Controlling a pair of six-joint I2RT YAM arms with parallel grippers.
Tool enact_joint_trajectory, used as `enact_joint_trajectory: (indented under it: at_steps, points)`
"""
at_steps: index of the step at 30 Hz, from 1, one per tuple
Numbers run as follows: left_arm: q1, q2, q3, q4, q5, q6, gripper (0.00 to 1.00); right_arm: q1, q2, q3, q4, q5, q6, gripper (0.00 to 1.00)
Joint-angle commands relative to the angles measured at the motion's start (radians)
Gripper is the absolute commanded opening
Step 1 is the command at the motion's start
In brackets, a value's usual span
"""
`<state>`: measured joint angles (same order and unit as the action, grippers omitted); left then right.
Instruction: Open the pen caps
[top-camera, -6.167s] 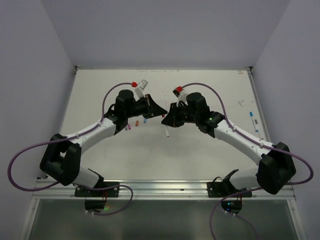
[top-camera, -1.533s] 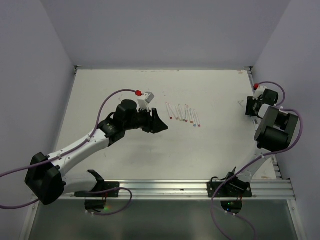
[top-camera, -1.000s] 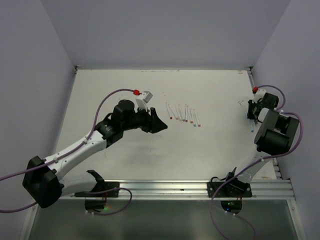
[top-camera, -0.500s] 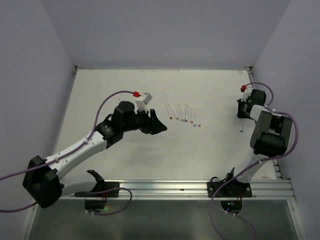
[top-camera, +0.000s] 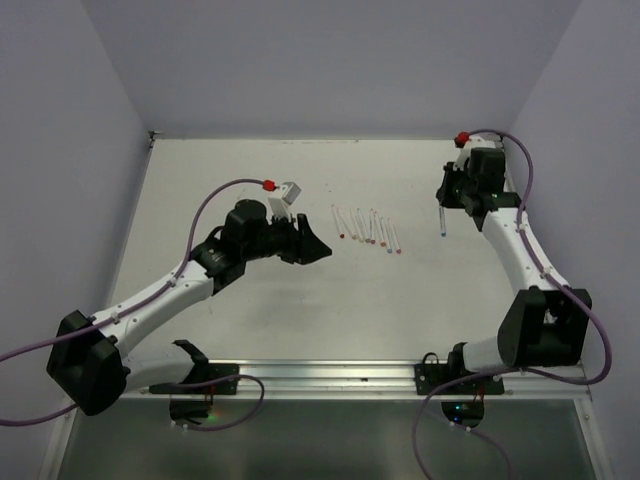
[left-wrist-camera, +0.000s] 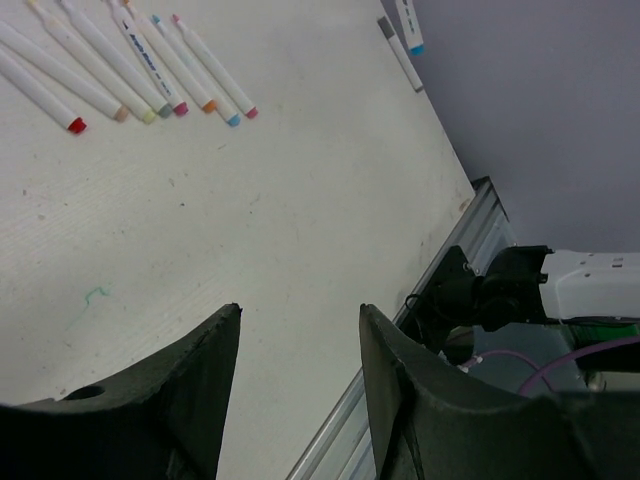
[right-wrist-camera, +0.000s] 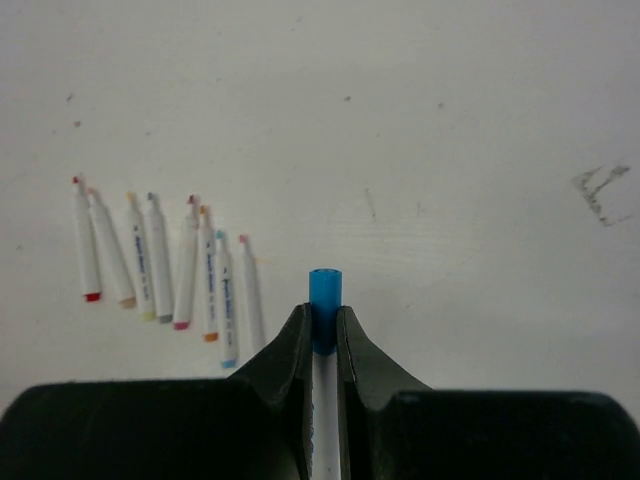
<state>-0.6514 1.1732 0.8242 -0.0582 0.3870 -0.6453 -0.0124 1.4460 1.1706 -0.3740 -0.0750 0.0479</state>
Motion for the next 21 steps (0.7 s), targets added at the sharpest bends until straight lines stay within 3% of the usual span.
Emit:
enact_joint_trajectory:
  at_steps: [1,7,11,15,18,21]
  points:
    - [0.029,0.039,0.0,0.109,0.079,-0.027,0.54,0.054,-0.102,-0.077,-0.007,-0.124,0.166,0.0]
    - [0.05,0.097,-0.045,0.372,0.222,-0.126,0.56,0.271,-0.196,-0.158,0.046,-0.141,0.271,0.0]
    - [0.052,0.143,-0.034,0.406,0.217,-0.132,0.57,0.363,-0.222,-0.206,0.151,-0.227,0.363,0.0]
    - [0.09,0.184,-0.014,0.393,0.222,-0.185,0.57,0.404,-0.216,-0.226,0.188,-0.279,0.343,0.0]
    - [0.11,0.201,-0.007,0.308,0.191,-0.205,0.55,0.408,-0.223,-0.261,0.199,-0.25,0.342,0.0]
    - [0.108,0.2,-0.077,0.372,0.225,-0.23,0.51,0.413,-0.22,-0.298,0.225,-0.241,0.372,0.0]
